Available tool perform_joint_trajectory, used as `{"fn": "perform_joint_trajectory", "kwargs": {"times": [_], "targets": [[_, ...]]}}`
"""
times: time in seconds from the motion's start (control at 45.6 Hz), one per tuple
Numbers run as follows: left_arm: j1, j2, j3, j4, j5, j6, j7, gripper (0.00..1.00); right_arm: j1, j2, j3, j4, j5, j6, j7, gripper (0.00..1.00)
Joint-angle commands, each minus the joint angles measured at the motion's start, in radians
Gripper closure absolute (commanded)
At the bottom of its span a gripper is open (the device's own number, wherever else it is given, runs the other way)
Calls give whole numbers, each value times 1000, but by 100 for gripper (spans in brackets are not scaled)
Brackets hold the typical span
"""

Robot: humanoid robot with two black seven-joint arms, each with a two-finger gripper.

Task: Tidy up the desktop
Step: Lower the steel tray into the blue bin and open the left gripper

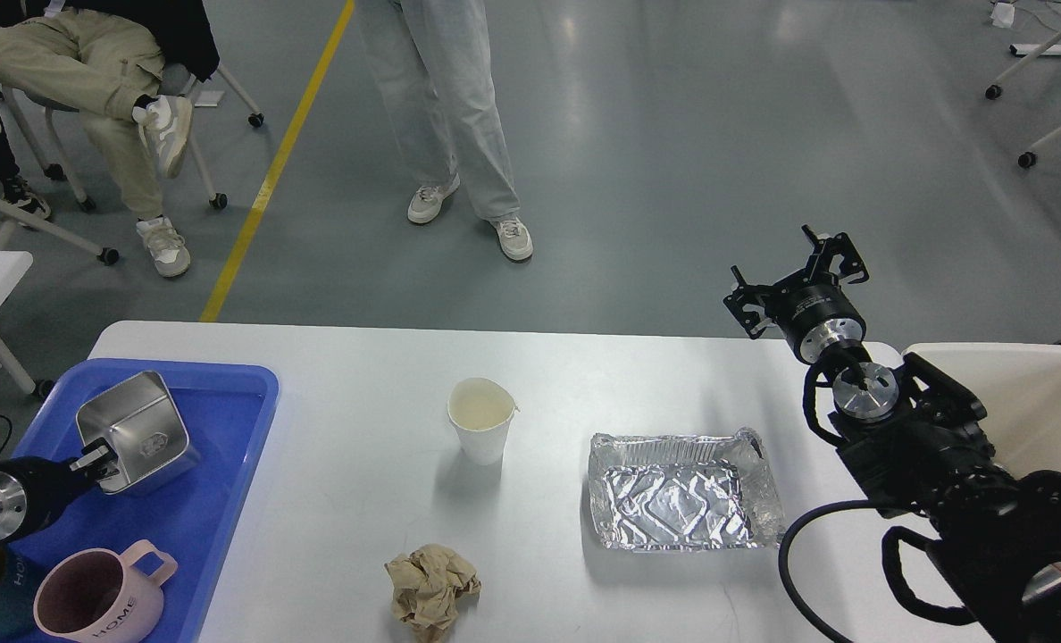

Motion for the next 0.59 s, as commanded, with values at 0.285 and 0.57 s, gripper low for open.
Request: {"fn": "perform_joint_trajectory", "kwargs": {"times": [0.285, 0.57], "targets": [[1, -1, 0, 0, 0, 0, 0, 5, 1, 0, 0, 0, 0, 0, 0, 0], [3, -4, 0, 2, -2, 0, 0, 5, -2, 0, 0, 0, 0, 0, 1, 0]]}}
